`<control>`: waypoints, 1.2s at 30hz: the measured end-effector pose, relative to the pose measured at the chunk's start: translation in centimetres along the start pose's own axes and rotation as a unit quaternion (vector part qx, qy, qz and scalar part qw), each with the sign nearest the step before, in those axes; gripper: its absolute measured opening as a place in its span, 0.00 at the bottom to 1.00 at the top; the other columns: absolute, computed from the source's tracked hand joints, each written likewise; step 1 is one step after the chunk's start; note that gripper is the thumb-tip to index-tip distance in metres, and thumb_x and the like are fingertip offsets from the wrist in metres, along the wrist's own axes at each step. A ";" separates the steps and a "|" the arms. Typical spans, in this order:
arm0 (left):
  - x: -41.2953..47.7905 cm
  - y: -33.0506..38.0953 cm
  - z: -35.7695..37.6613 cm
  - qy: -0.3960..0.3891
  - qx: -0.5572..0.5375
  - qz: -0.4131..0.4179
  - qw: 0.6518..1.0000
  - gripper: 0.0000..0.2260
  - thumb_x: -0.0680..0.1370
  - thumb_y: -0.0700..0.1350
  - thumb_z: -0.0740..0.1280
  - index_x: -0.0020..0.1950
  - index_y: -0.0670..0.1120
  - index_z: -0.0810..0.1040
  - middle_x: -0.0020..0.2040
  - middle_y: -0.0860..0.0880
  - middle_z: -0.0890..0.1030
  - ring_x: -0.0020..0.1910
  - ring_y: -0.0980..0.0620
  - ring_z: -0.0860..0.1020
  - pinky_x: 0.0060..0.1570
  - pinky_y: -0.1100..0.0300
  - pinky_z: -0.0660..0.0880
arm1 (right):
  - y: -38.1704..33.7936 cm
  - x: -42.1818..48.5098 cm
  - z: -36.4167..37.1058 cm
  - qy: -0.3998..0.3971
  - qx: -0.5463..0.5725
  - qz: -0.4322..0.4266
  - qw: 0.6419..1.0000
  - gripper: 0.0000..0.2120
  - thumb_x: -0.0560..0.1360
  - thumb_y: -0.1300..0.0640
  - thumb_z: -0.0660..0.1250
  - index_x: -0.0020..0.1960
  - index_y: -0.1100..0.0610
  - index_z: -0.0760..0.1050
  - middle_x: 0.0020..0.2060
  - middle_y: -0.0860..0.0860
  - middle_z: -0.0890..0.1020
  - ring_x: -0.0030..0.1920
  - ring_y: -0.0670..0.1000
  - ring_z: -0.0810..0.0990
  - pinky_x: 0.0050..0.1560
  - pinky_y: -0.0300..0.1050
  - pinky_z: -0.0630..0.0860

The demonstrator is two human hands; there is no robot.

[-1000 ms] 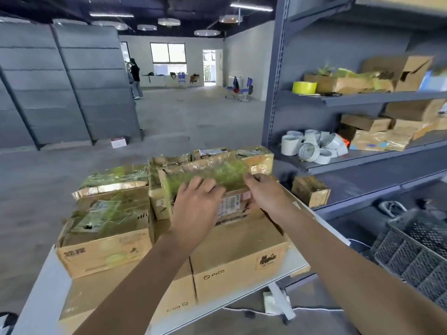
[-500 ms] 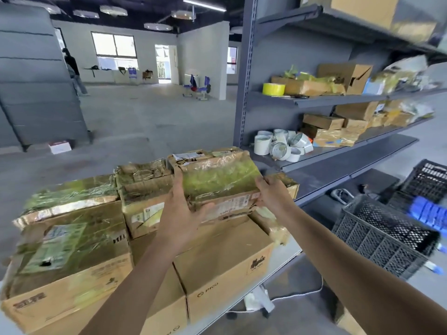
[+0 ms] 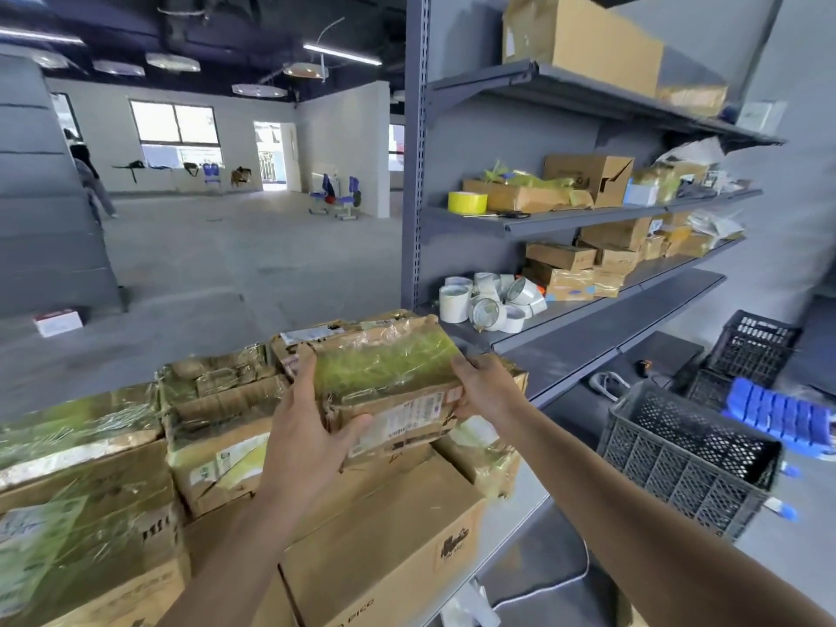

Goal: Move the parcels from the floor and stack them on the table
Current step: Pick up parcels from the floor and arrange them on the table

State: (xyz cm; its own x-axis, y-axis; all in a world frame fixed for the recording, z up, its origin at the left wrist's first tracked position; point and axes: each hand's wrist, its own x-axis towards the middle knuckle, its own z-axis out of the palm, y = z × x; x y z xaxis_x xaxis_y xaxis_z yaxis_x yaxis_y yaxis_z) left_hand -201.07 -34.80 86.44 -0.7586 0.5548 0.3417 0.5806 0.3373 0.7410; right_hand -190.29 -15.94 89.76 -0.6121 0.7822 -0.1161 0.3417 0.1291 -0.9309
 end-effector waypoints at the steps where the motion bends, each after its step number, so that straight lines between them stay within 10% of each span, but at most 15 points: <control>1: 0.3 0.1 0.4 0.001 0.004 0.001 1.000 0.44 0.71 0.56 0.73 0.78 0.55 0.48 0.77 0.51 0.60 0.75 0.47 0.59 0.70 0.47 0.62 | 0.2 0.5 -0.4 -0.002 0.000 0.003 1.000 0.16 0.82 0.49 0.56 0.62 0.58 0.71 0.52 0.58 0.82 0.47 0.57 0.84 0.48 0.52 0.82; 10: 3.1 4.3 5.6 -0.001 0.044 -0.012 0.999 0.41 0.71 0.60 0.70 0.77 0.60 0.49 0.76 0.50 0.62 0.73 0.46 0.62 0.68 0.45 0.65 | 2.6 6.1 -5.5 -0.029 0.019 0.002 0.999 0.14 0.82 0.48 0.56 0.57 0.57 0.71 0.50 0.58 0.83 0.47 0.57 0.84 0.36 0.41 0.81; 20: 6.6 7.2 14.9 0.029 0.002 -0.117 0.993 0.26 0.74 0.59 0.68 0.70 0.58 0.66 0.67 0.49 0.70 0.61 0.50 0.71 0.55 0.54 0.69 | 8.4 15.4 -13.2 -0.087 0.045 -0.012 0.995 0.17 0.74 0.31 0.59 0.45 0.43 0.74 0.55 0.49 0.81 0.58 0.52 0.78 0.64 0.55 0.74; 25: 7.4 7.4 18.4 0.049 -0.062 -0.195 0.978 0.15 0.78 0.56 0.64 0.62 0.56 0.68 0.47 0.60 0.76 0.47 0.53 0.76 0.38 0.66 0.68 | 10.6 18.6 -14.5 -0.196 0.017 -0.039 0.980 0.31 0.67 0.27 0.66 0.65 0.41 0.72 0.57 0.43 0.79 0.58 0.47 0.77 0.67 0.53 0.70; 27: 7.9 7.2 19.2 0.058 -0.084 -0.230 0.968 0.14 0.78 0.59 0.61 0.60 0.56 0.67 0.42 0.59 0.76 0.42 0.55 0.76 0.41 0.58 0.73 | 10.9 19.7 -14.6 -0.235 -0.015 -0.066 0.970 0.16 0.75 0.39 0.65 0.62 0.36 0.70 0.57 0.38 0.78 0.57 0.39 0.76 0.65 0.44 0.69; 33: 10.1 6.2 20.3 0.004 -0.075 -0.291 0.954 0.31 0.78 0.66 0.51 0.77 0.53 0.52 0.69 0.46 0.72 0.59 0.45 0.74 0.56 0.54 0.70 | 9.3 23.2 -13.4 -0.208 -0.108 0.023 0.972 0.25 0.77 0.35 0.58 0.71 0.44 0.65 0.68 0.48 0.69 0.62 0.55 0.72 0.44 0.55 0.83; 36: 11.3 5.8 20.2 -0.045 -0.076 -0.299 0.950 0.33 0.76 0.69 0.48 0.78 0.55 0.53 0.73 0.48 0.67 0.68 0.44 0.68 0.63 0.51 0.64 | 7.5 24.1 -12.8 -0.189 -0.166 0.049 0.967 0.34 0.76 0.29 0.49 0.75 0.47 0.61 0.72 0.50 0.64 0.69 0.60 0.68 0.51 0.60 0.80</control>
State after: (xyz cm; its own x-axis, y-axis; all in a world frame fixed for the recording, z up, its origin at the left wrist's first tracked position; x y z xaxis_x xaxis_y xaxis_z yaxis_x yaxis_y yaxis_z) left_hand -200.32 -11.19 82.93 -0.9069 0.3638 -0.2127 -0.0010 0.5029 0.8643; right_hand -193.38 11.66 84.44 -0.7609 0.5299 -0.3744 0.5826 0.3039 -0.7538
